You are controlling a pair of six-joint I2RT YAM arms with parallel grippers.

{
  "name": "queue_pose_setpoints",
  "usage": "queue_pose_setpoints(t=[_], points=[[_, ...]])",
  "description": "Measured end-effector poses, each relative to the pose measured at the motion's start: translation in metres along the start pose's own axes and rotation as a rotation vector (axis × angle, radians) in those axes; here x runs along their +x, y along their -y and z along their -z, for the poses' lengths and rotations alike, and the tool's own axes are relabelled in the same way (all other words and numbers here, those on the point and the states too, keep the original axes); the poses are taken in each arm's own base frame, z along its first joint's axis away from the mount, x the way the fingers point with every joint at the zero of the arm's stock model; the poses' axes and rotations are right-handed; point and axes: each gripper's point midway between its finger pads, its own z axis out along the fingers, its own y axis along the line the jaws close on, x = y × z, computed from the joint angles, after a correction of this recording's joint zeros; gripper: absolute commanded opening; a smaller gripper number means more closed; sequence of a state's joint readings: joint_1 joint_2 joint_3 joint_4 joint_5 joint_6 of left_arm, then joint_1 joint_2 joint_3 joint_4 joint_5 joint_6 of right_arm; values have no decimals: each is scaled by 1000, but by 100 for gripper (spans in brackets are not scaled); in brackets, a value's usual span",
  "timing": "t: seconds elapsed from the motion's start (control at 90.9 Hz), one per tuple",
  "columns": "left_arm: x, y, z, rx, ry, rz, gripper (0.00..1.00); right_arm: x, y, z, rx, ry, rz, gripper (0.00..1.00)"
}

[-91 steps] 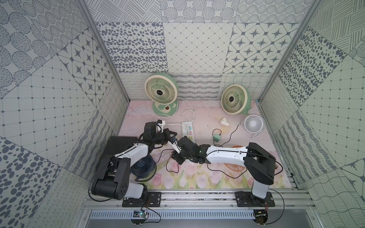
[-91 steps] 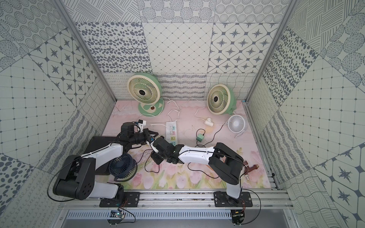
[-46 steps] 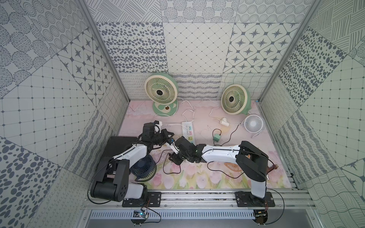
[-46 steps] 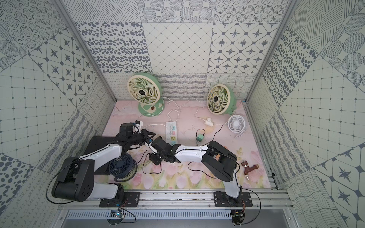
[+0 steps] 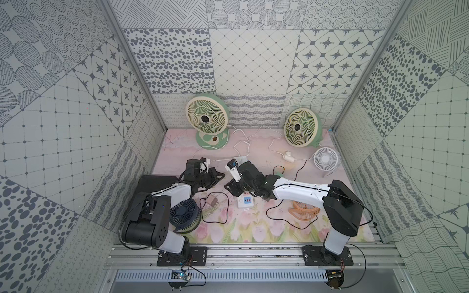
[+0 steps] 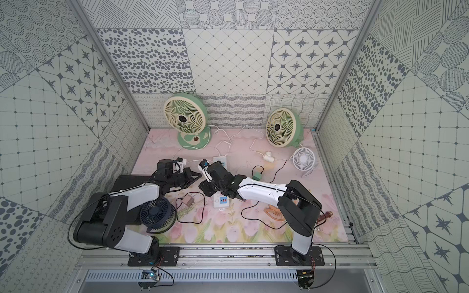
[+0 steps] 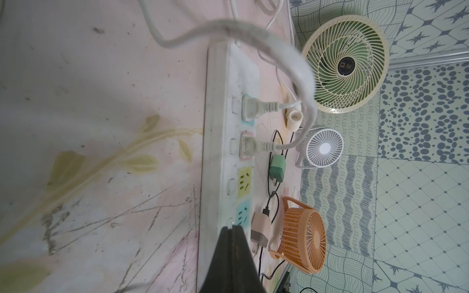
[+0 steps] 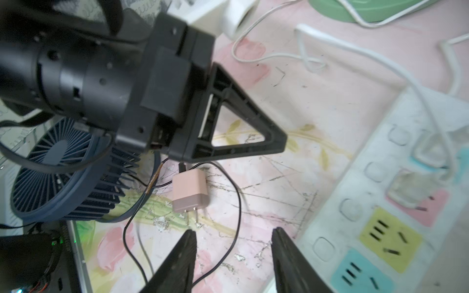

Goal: Unplug the desk fan from the power strip
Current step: Place the plug at the center of the board, then remove the plug from the socket.

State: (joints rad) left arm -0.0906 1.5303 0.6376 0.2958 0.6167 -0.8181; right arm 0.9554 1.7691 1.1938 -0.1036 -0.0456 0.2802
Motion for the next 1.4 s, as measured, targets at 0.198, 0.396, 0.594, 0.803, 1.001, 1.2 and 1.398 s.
queue_pose_setpoints(t=[0.198,0.396,0.594,0.803,1.001,1.2,1.398], points=[[11,-1,-13,27,-56,24,0,-6,50,4,170,18,-123,49],[23,1,-25,56,-106,38,0,-19,91,3,316,61,-240,48],[33,4,-35,85,-150,51,0,-22,113,-14,415,69,-285,45],[40,6,-42,110,-179,62,0,-27,125,-34,483,68,-293,40],[45,10,-47,128,-196,66,0,-25,132,-47,512,56,-300,34],[49,11,-52,133,-210,67,0,-16,138,-56,542,34,-306,28],[52,13,-59,139,-223,64,0,-9,141,-58,560,18,-310,14]])
